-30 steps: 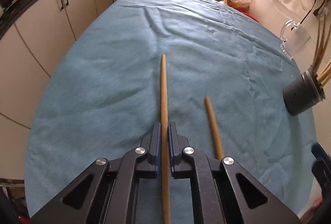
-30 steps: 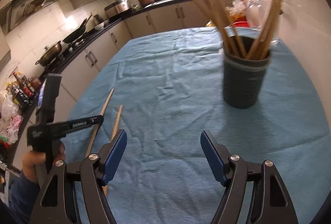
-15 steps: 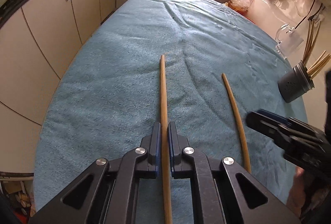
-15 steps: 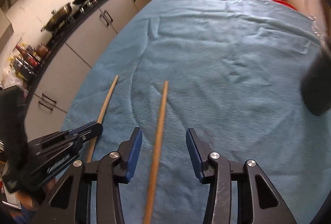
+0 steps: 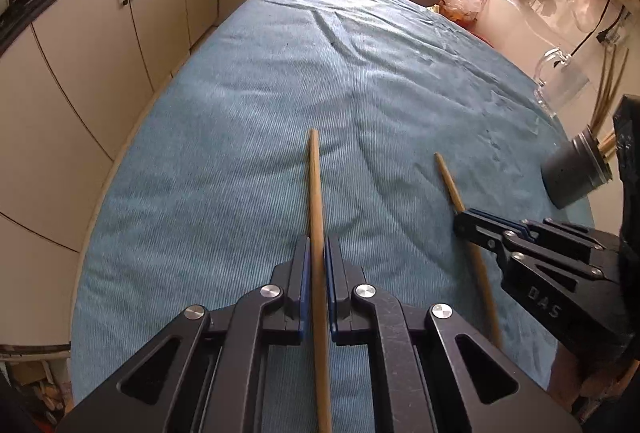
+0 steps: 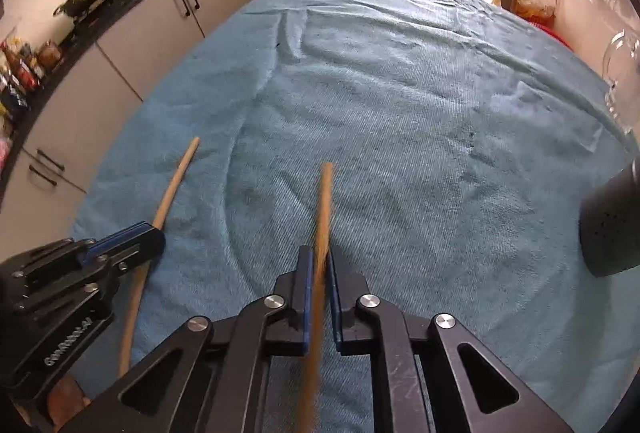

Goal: Organize utensils
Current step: 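Close the left gripper on a chopstick while the right gripper grasps the last one, then lift both held chopsticks upright and carry them over the black cup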

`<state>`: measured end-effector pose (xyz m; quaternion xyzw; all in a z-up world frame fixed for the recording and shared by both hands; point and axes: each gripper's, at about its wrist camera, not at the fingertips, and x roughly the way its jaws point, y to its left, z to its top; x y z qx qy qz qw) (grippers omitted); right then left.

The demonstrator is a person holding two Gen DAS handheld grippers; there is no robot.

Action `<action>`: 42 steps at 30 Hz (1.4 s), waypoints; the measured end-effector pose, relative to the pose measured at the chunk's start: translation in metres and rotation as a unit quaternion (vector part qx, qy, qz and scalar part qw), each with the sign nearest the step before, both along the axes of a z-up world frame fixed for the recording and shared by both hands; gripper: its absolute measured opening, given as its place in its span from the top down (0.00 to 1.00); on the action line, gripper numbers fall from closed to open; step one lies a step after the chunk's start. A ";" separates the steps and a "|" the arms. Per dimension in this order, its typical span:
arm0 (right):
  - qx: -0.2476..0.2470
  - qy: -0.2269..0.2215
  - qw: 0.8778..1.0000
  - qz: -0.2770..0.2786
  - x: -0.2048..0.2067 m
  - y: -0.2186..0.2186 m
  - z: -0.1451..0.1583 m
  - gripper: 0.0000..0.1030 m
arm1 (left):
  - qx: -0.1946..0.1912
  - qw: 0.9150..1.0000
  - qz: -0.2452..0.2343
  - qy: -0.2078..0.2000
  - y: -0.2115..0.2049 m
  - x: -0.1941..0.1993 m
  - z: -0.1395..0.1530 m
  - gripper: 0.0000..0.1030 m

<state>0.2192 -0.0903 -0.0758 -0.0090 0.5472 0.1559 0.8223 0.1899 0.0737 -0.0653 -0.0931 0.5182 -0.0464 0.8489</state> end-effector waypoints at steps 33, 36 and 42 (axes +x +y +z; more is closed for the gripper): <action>0.157 -0.260 0.951 -0.060 -0.112 -0.086 0.133 0.93 | -0.030 0.983 -0.047 -0.177 -0.039 -0.063 0.117 0.94; 0.160 -0.262 0.949 -0.065 -0.113 -0.089 0.132 0.93 | -0.029 0.982 -0.048 -0.181 -0.041 -0.063 0.120 0.94; 0.165 -0.271 0.945 -0.077 -0.116 -0.099 0.136 0.93 | -0.030 0.981 -0.049 -0.184 -0.045 -0.059 0.125 0.94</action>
